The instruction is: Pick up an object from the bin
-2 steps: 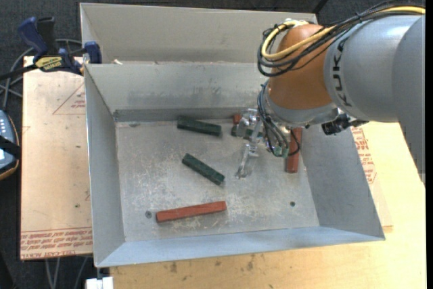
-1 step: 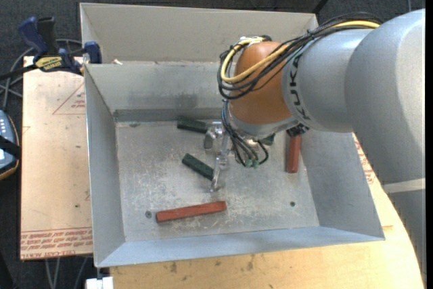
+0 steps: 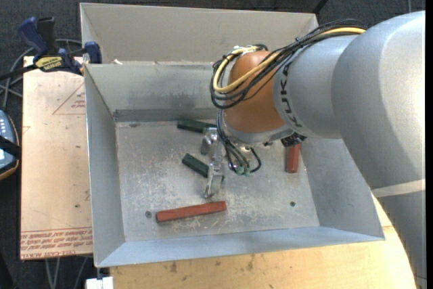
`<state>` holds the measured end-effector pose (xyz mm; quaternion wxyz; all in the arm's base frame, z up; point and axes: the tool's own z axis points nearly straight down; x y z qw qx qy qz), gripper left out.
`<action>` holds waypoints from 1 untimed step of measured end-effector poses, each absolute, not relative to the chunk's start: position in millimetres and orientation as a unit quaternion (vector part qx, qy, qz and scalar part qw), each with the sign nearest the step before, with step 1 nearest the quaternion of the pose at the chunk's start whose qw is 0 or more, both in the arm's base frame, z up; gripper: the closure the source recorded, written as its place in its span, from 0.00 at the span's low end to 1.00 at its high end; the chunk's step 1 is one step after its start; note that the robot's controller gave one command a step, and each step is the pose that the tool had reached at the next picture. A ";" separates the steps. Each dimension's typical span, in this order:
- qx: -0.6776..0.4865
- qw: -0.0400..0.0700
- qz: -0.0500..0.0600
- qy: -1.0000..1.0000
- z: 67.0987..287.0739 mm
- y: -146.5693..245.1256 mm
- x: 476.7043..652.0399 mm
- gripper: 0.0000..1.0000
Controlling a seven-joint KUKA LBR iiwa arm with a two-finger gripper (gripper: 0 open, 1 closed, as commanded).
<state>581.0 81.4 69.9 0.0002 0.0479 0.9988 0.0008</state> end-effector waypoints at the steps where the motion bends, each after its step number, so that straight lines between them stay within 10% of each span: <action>1: 0.048 0.001 0.001 0.999 71.1 81.4 581.8 1.00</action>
Offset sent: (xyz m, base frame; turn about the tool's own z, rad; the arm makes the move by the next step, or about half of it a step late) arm 0.0000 0.0000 0.0000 0.0000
